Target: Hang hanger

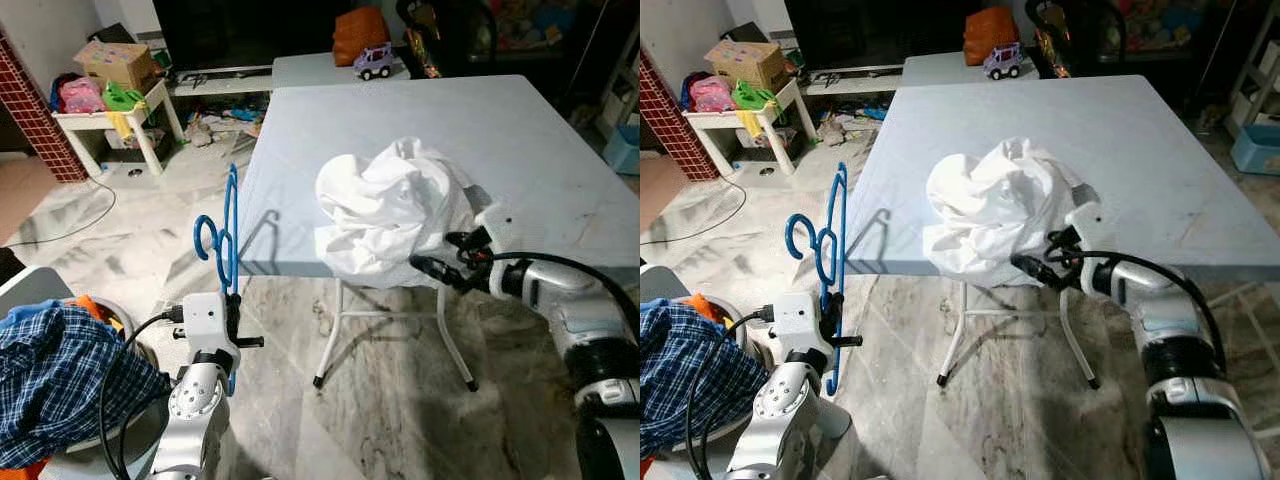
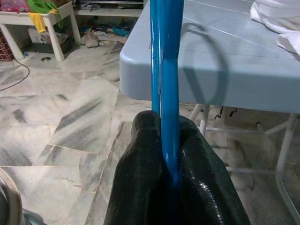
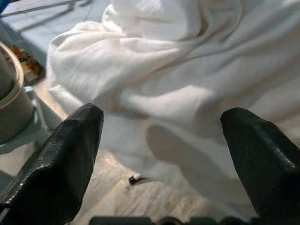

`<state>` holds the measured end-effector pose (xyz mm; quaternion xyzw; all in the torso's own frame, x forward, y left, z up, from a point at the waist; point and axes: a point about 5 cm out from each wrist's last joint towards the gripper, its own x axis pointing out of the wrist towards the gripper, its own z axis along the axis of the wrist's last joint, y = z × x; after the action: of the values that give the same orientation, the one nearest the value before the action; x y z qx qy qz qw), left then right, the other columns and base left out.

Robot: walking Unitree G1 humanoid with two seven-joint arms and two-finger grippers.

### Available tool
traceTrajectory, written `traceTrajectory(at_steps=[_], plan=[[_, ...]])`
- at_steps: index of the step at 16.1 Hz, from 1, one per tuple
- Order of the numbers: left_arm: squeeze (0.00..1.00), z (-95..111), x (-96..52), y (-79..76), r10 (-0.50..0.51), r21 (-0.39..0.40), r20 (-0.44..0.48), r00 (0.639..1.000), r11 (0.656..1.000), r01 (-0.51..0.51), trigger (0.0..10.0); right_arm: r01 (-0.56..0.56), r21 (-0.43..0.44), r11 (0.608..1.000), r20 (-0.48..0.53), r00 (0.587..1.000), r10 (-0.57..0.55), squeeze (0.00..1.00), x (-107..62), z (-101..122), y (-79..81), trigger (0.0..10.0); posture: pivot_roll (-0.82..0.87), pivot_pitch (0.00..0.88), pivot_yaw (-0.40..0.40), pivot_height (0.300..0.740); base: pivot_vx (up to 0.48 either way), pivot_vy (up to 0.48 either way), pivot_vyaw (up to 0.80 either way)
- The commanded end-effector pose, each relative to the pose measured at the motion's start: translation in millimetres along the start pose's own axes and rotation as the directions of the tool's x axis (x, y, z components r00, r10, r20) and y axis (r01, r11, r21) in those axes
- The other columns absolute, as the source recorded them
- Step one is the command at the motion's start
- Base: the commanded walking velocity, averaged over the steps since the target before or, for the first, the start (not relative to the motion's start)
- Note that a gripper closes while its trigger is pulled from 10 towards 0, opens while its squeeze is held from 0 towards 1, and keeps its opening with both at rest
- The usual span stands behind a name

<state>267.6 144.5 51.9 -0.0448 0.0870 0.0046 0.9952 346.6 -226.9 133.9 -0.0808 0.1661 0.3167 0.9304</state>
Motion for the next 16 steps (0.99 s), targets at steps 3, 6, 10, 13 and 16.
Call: traceTrajectory(at_steps=[3,6,10,13,16], plan=[[0.00,-3.1,-0.5,3.4,-0.006,0.007,-0.021,1.000,1.000,0.006,10.0,0.006,-0.011,1.000,-0.033,0.999,-0.006,1.00,-1.2,-7.8,9.0,10.0,-0.08,0.000,0.104,0.740,0.000,0.000,0.00],[0.00,-1.7,1.1,1.3,-0.014,0.011,-0.018,1.000,1.000,0.014,10.0,0.058,-0.019,0.998,0.015,0.998,-0.057,0.00,17.0,-3.9,22.6,10.0,-0.08,0.000,0.106,0.740,0.000,0.000,0.00],[0.00,-1.2,0.5,3.1,-0.010,0.011,-0.014,1.000,1.000,0.011,10.0,0.168,-0.087,0.982,0.050,0.985,-0.164,0.00,38.5,-6.9,46.4,10.0,-0.07,0.000,0.102,0.740,0.000,0.000,0.00],[0.00,-2.1,-0.8,1.9,-0.009,0.008,-0.015,1.000,1.000,0.009,10.0,0.271,-0.092,0.958,0.055,0.962,-0.267,0.00,50.9,-12.3,57.6,10.0,-0.06,0.000,0.098,0.740,0.000,0.000,0.00],[0.00,-2.2,0.0,0.0,-0.011,0.003,-0.014,1.000,1.000,0.011,10.0,0.324,-0.101,0.941,0.068,0.946,-0.318,0.00,57.5,-11.6,61.7,0.0,-0.07,0.000,0.093,0.740,0.000,0.000,0.00]])
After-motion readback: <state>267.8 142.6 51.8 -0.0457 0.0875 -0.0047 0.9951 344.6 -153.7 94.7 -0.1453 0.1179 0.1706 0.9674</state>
